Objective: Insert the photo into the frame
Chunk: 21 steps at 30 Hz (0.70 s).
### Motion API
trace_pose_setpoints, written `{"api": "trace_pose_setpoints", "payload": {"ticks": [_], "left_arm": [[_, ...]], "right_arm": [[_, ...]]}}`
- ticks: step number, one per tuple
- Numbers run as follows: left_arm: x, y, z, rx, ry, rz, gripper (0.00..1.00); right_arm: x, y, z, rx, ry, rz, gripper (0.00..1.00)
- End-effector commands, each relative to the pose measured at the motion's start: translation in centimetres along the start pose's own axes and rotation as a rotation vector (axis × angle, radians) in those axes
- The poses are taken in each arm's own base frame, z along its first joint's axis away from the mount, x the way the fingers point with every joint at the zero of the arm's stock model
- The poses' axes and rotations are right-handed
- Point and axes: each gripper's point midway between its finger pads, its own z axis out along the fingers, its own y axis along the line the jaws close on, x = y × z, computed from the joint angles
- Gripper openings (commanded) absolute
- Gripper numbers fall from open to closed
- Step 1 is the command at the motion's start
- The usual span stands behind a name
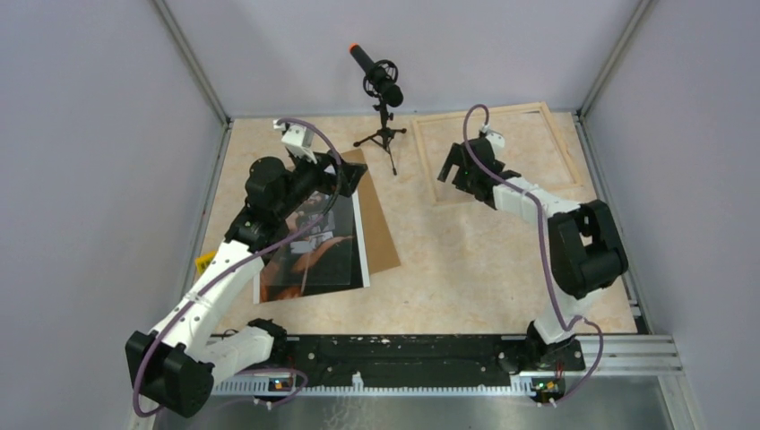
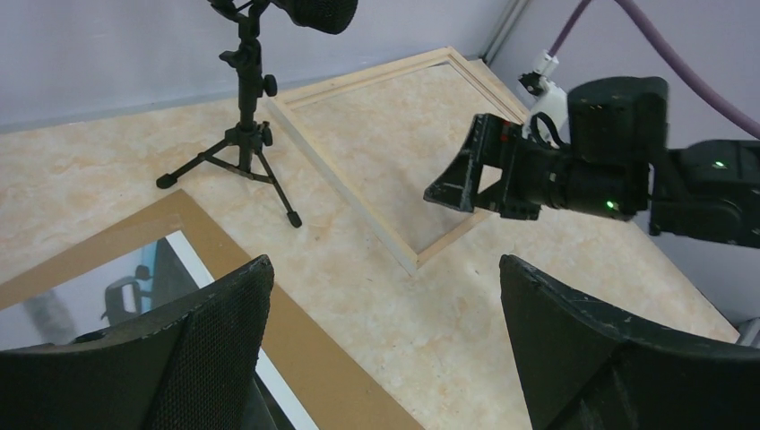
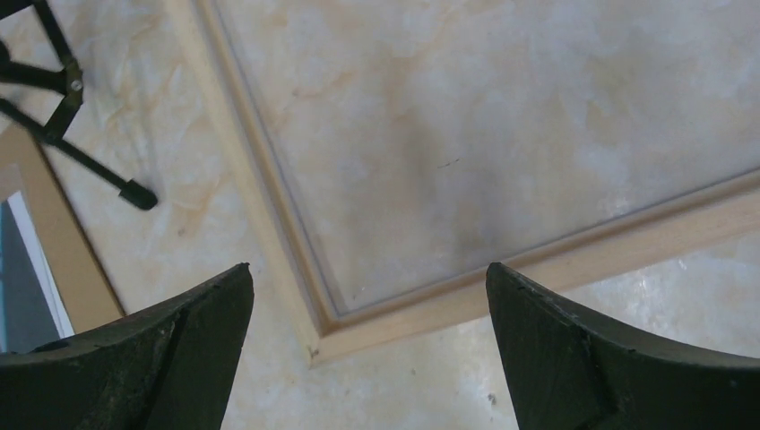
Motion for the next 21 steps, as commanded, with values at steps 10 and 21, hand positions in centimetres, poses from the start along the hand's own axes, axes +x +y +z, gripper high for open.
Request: {"api": "trace_pose_setpoints", "payload": {"ticks": [10, 21], "left_arm": [[-3.2, -1.7, -1.1, 0.022, -0.084, 0.023, 0.98], [-2.7, -1.7, -0.8, 0.018, -0.073, 0.013, 0.98]], "right_arm": [[-0.1, -7.6, 4.8, 0.087, 0.101, 0.214, 0.99], [5.7, -11.0, -0.6, 0.134, 0.161, 0.285, 0.99]]}}
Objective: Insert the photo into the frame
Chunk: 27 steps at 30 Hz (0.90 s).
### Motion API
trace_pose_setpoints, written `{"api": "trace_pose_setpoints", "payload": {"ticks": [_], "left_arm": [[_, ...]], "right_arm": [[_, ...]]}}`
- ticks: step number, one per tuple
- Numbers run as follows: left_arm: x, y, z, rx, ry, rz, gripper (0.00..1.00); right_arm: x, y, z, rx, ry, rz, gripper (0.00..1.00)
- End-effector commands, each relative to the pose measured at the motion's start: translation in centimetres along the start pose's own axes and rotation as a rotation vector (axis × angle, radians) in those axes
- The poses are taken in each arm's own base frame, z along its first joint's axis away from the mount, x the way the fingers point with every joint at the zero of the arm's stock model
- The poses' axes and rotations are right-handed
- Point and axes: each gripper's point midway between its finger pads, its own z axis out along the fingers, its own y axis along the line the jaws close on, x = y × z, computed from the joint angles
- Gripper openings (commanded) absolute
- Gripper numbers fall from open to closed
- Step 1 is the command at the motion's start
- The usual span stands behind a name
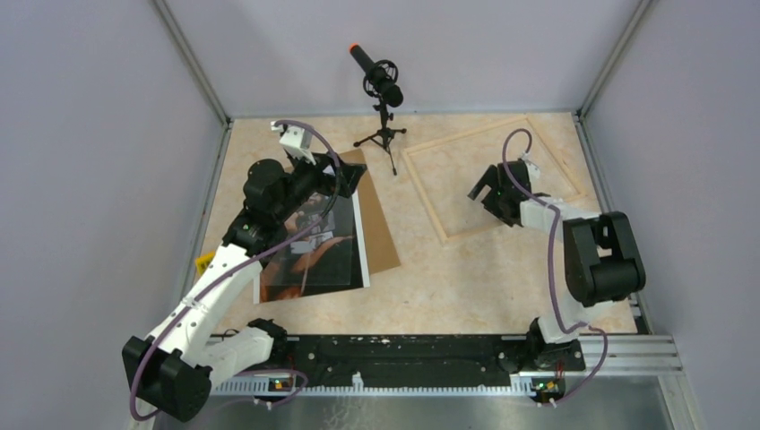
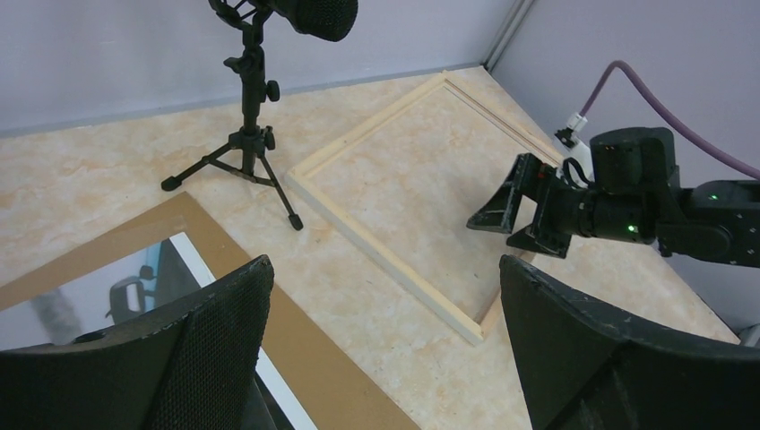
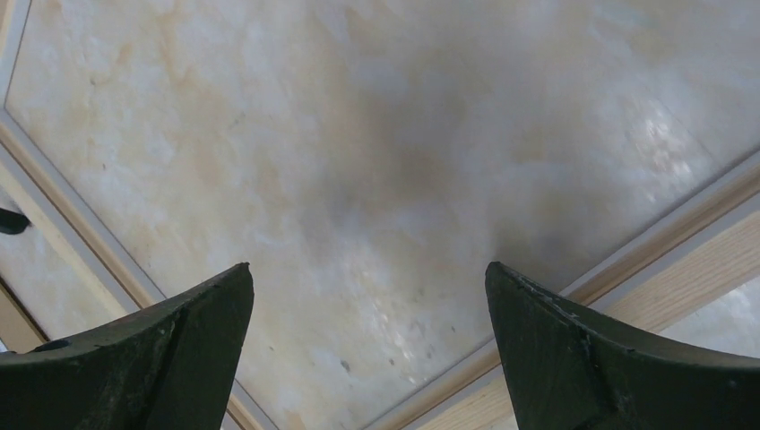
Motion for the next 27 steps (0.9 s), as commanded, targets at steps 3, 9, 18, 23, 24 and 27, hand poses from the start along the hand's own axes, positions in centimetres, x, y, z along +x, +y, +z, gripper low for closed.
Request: {"api": "trace_pose_setpoints", "payload": {"ticks": [3, 9, 18, 23, 24, 27], "left_arm": [[-1.9, -1.0, -0.1, 0.023, -0.051, 0.004, 0.98], [-1.0, -0.9, 0.6, 0.029, -0.02, -0.012, 0.98], [0.7, -0.4, 1.6, 0.023, 0.031, -0.029, 0.98], [3.1, 1.6, 3.0, -0.082, 0.101, -0.049, 0.98], [4.1, 2.6, 3.1, -0.153, 0.152, -0.087, 0.98], [7.5, 3.6, 1.3, -0.283, 0.36, -0.209, 0.99]], "right_arm": [[2.8, -3.3, -3.5, 0.052, 0.027, 0.042, 0.99], [4.3, -4.7, -5.8, 0.04, 0.039, 0.047, 0.99], [3.0, -4.7, -10.1, 0.04, -0.013, -0.098, 0.99], [3.1, -1.0, -14.1, -0.129, 0.024, -0.269, 0.99], [3.7, 0.3, -14.9, -0.188, 0.046, -0.289, 0.99], [6.9, 4.4, -17.3, -0.386, 0.169, -0.312, 0.99]]}}
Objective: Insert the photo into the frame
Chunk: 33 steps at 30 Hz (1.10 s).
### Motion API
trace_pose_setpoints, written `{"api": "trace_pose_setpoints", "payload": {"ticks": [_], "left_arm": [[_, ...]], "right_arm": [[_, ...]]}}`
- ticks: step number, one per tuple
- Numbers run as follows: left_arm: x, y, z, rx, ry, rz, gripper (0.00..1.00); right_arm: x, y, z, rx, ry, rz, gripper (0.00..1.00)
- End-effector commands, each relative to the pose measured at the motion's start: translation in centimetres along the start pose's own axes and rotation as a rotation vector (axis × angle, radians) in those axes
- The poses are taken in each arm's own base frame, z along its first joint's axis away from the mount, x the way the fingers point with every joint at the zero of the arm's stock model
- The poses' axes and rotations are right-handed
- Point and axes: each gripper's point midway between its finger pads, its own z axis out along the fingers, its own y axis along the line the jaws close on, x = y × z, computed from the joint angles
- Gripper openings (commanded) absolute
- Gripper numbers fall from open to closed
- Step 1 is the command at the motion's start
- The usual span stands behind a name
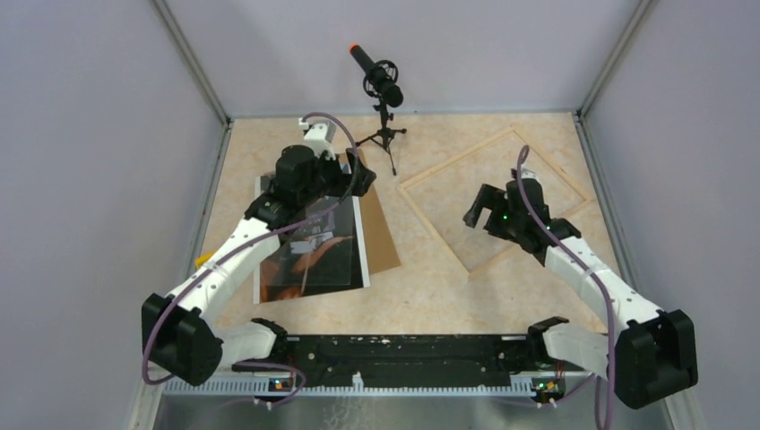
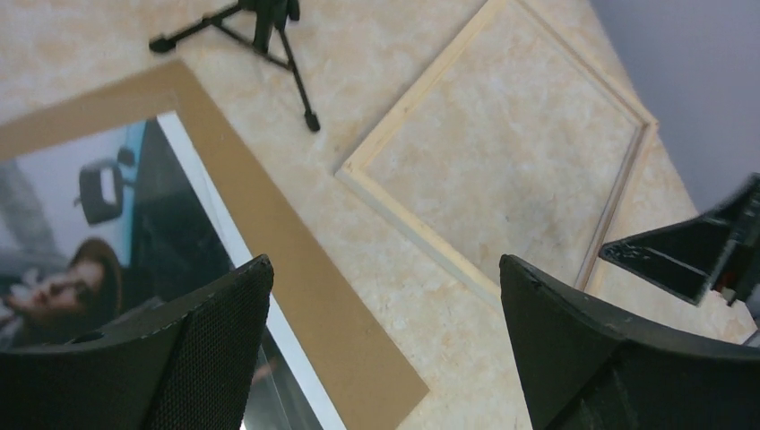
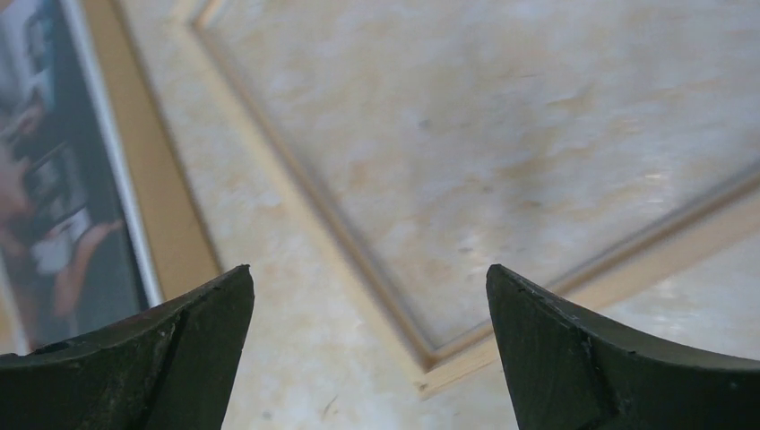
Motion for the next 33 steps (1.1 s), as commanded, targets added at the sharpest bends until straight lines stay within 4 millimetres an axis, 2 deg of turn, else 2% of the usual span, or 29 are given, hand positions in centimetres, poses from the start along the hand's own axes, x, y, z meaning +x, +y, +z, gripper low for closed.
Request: {"api": "trace_pose_setpoints", "payload": {"ticks": [1, 5, 7, 8, 10, 11, 13, 16, 19, 24, 27, 33], "left_arm": [[3.6, 2.1, -2.0, -0.199, 0.216, -0.162, 0.99], [7.4, 4.1, -4.8, -0.228, 0.281, -0.195, 0.98], [8.8, 7.3, -6.0, -0.331, 0.337, -0.258, 0.98], [9.2, 9.1, -6.7, -0.365, 0.364, -0.324, 0.98], [9.7, 12.7, -8.1, -0.455, 0.381, -0.451, 0.98], [9.9, 13.6, -8.3, -0.513, 0.379, -0.472, 0.98], [10.2, 14.7, -8.1, -0.573, 0.344, -0.512, 0.98], [12.1, 16.5, -7.7, -0.647, 0.31, -0.565, 0.99], [13.7, 17.6, -7.2, -0.696, 0.357, -0.612, 0.98], [16.2, 20.4, -7.2, -0.758, 0.422, -0.714, 0.98], [17.2, 20.5, -7.3, -0.749, 0.455, -0.776, 0.98], [20.3, 19.5, -7.7, -0.727, 0.508, -0.843, 0.99]], "right_arm": [[2.8, 7.5, -3.2, -0.307, 0.137, -0.078, 0.99], [5.8, 13.7, -4.2, -0.497, 0.185, -0.018, 0.99], [6.8, 16.5, -4.3, -0.579, 0.207, 0.034, 0.99], [6.7, 18.3, -4.5, -0.646, 0.193, 0.059, 0.99], [7.0, 20.1, -4.2, -0.705, 0.199, 0.095, 0.99], [7.1, 20.7, -3.8, -0.715, 0.202, 0.106, 0.99], [8.0, 21.2, -2.4, -0.695, 0.236, 0.113, 0.99], [9.2, 22.2, -1.3, -0.698, 0.281, 0.112, 0.99], [11.0, 23.5, -1.2, -0.742, 0.334, 0.092, 0.88], [13.2, 25.6, -0.6, -0.79, 0.401, 0.051, 0.87], [13.6, 26.3, 0.0, -0.794, 0.422, 0.022, 0.88], [12.3, 24.6, 3.0, -0.669, 0.376, -0.025, 0.9]]}}
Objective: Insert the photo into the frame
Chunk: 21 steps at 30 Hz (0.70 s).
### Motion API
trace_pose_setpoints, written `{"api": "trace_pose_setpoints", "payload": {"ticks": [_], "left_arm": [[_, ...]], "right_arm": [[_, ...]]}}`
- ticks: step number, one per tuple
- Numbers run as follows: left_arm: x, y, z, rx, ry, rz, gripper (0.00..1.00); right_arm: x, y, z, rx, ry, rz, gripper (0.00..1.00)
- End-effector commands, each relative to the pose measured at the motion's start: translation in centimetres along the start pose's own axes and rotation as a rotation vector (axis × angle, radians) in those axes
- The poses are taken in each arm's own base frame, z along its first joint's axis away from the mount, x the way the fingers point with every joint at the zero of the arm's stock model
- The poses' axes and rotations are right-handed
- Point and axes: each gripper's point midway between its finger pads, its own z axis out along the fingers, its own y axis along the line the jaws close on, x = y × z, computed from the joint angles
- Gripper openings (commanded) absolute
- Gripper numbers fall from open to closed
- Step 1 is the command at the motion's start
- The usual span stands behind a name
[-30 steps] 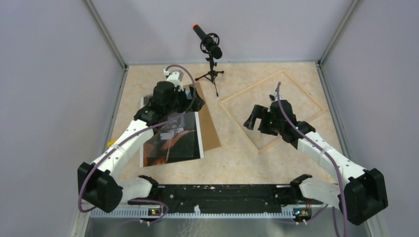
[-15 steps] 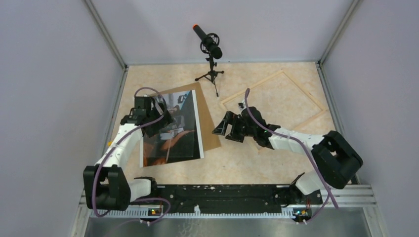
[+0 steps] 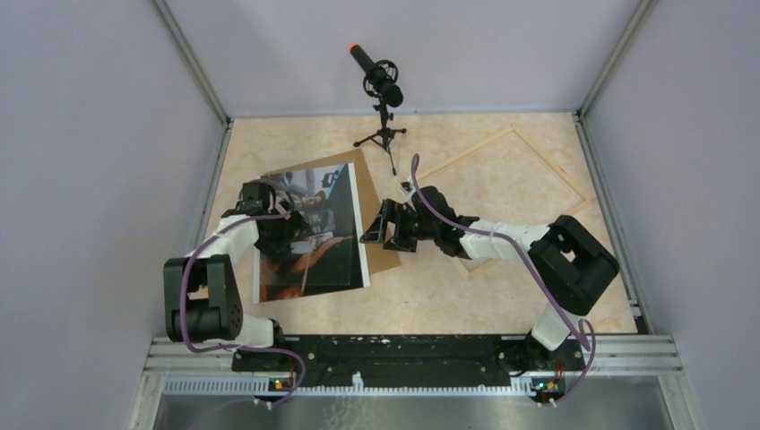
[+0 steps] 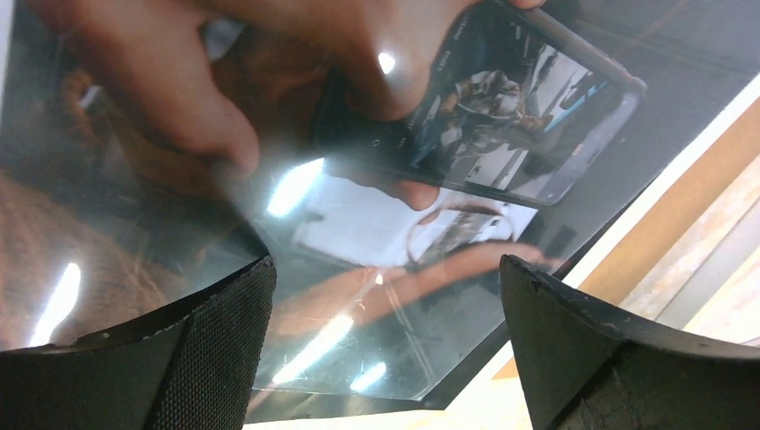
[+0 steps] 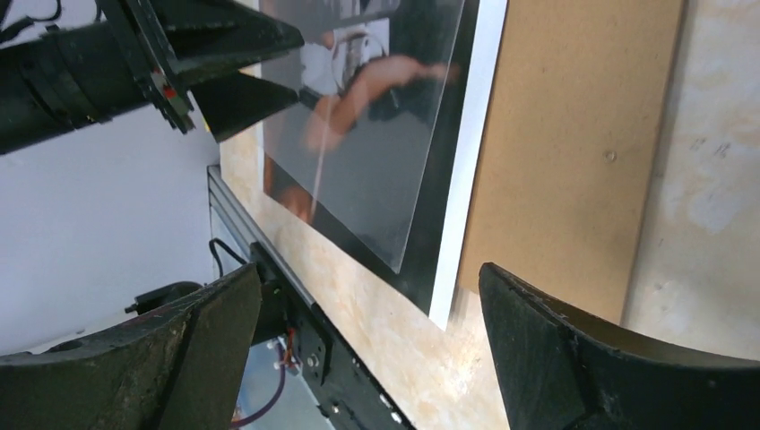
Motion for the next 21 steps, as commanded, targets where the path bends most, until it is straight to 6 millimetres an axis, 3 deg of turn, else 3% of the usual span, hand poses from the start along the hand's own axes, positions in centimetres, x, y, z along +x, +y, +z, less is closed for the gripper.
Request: {"api": "trace_pose_setpoints", "payload": {"ticks": [1, 7, 13, 16, 21], "left_arm": [[2.1, 0.5, 0.9, 0.027, 0.054, -0.033, 0.98], [4.8, 1.2, 1.7, 0.051, 0.129, -0.039, 0.98], [7.7, -1.2, 1.1, 0.112, 0.175, 0.056, 0.98], [5.4, -2.1, -0.2, 0.104, 0.074, 0.146, 0.99], [-1.6, -1.7, -3.0, -0.083, -0.189, 0.213, 0.98]], "right_arm": [[-2.3, -0.6, 0.3, 0.029, -0.038, -0.041, 0.9], [-2.0, -2.7, 0.7, 0.061, -0.016, -0.008, 0.9], [-2.4, -3.9, 0.9, 0.09, -0.019, 0.022, 0.9], [-2.7, -4.0, 0.9, 0.094, -0.026, 0.022, 0.9], [-3.3, -3.4, 1.5, 0.067, -0.031, -0.001, 0.9]]}}
